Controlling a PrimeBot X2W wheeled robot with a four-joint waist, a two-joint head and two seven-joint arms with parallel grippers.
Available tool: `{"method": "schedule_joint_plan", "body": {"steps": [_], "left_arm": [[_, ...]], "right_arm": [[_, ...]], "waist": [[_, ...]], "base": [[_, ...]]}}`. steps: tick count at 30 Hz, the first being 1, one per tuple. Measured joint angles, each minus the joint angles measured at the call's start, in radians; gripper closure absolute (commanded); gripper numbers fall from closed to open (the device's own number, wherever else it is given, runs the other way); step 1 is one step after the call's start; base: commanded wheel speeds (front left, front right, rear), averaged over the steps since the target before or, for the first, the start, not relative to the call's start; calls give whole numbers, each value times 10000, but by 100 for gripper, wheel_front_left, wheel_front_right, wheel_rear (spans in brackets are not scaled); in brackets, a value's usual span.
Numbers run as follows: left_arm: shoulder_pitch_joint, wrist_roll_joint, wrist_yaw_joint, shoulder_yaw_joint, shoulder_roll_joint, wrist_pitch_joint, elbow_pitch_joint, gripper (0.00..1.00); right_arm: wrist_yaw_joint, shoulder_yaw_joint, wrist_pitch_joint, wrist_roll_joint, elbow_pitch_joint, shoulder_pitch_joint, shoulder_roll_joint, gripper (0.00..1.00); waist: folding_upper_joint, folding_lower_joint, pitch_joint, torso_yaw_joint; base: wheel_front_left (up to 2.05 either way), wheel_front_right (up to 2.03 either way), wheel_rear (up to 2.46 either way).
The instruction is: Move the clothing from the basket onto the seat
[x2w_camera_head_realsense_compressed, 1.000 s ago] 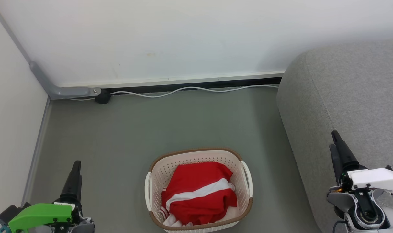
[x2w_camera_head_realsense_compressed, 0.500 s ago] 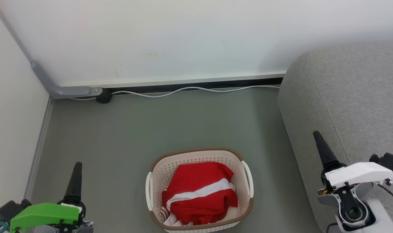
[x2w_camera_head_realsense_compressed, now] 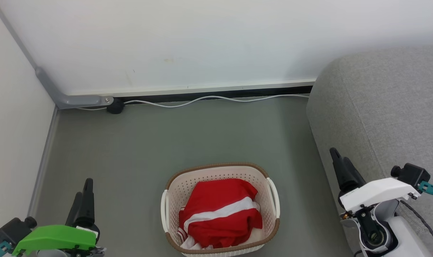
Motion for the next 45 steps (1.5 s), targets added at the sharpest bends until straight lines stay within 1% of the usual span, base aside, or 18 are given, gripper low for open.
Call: {"method": "schedule_joint_plan", "body": {"steps": [9, 14, 18, 19, 22, 23, 28, 29, 37, 40, 42, 45], "left_arm": [[181, 1168, 0, -123, -12, -309, -188, 0], [270, 1787, 0, -190, -25, -499, -307, 0], [404, 2345, 0, -219, -42, -627, -382, 0], [414, 2416, 0, -226, -46, -677, -401, 0], [419, 2859, -2, -245, -48, -767, -479, 0], [422, 2972, -2, -251, -48, -813, -508, 0], [487, 3634, -4, -288, -48, -966, -619, 0], [514, 3699, -4, -307, -48, -1022, -639, 0], [662, 4807, -17, -424, -48, -1290, -752, 0], [677, 5093, -17, -460, -50, -1409, -805, 0], [693, 5417, -19, -477, -50, -1469, -838, 0], [772, 5540, -27, -497, -50, -1542, -888, 0]], "right_arm": [[-136, 497, -324, -1035, 35, -63, -94, 0], [-280, 744, -451, -1647, 52, -71, -186, 0], [-311, 924, -639, -2130, 63, -126, -263, 0], [-370, 966, -662, -2251, 63, -158, -284, 0], [-387, 1085, -786, -2642, 61, -187, -334, 0], [-454, 1133, -813, -2752, 61, -189, -347, 0], [-476, 1367, -970, -3352, 59, -247, -385, 0], [-554, 1409, -1012, -3473, 59, -258, -403, 0], [-725, 1684, -1315, -4451, 58, -272, -520, 0], [-740, 1779, -1417, -4817, 58, -273, -579, 0], [-807, 1866, -1490, -5081, 58, -276, -621, 0], [-811, 1956, -1546, -5311, 56, -280, -644, 0]], "waist": [[0, 0, 15, 14], [0, 0, 39, 25], [0, 0, 62, 30], [0, 0, 68, 31], [0, 0, 83, 31], [0, 0, 87, 30], [0, 0, 130, 11], [0, 0, 136, 9], [0, 0, 183, -18], [0, 0, 193, -30], [0, 0, 197, -40], [0, 0, 204, -50]], "base": [[0, 0, 0], [0, 0, 0], [0, 0, 0], [0, 0, 0], [0, 0, 0], [0, 0, 0], [0, 0, 0], [0, 0, 0], [0, 0, 0], [0, 0, 0], [0, 0, 0], [0, 0, 0]]}}
